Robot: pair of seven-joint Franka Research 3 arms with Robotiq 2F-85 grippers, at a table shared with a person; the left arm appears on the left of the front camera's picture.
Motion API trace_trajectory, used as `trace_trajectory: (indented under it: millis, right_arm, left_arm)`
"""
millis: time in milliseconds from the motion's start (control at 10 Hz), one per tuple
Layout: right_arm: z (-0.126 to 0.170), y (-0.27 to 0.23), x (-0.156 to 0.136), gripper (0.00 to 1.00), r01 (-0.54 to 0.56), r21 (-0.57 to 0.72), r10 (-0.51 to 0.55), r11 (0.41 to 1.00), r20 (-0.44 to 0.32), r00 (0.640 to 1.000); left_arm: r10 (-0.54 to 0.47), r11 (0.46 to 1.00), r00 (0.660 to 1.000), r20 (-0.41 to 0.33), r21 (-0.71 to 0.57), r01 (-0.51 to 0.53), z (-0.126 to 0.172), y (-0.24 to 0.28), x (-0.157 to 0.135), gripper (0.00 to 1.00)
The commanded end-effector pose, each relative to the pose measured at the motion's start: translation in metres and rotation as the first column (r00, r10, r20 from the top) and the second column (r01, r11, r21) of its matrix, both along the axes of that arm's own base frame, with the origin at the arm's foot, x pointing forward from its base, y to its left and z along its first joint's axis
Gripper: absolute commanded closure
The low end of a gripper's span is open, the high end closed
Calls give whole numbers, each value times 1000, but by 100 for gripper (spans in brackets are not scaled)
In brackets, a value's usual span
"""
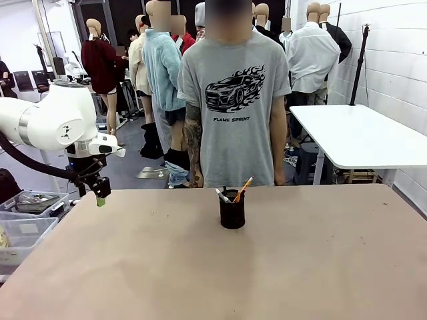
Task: Place the pens into the pen holder.
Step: Pick up a writing instrument from the table and place it into the Pen holder.
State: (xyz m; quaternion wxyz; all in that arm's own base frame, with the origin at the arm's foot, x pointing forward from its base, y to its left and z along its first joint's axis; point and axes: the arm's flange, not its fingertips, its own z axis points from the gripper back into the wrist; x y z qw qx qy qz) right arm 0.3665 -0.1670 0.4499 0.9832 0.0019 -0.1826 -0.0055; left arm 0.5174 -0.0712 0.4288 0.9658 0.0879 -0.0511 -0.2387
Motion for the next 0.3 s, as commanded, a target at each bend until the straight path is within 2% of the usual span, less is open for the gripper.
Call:
trace_trajectory:
  millis: [0, 200]
  right_arm:
    - [-2, 3, 0, 0, 17, -25, -17, 1000, -2, 1000]
    - [-2, 3, 0, 0, 17, -25, -17, 1000, -2, 1000]
  left_arm:
    - [-23, 999, 1000, 5, -30, 23, -1, 5, -1, 17]
    - [-23, 999, 1000, 5, -30, 23, -1, 5, -1, 17]
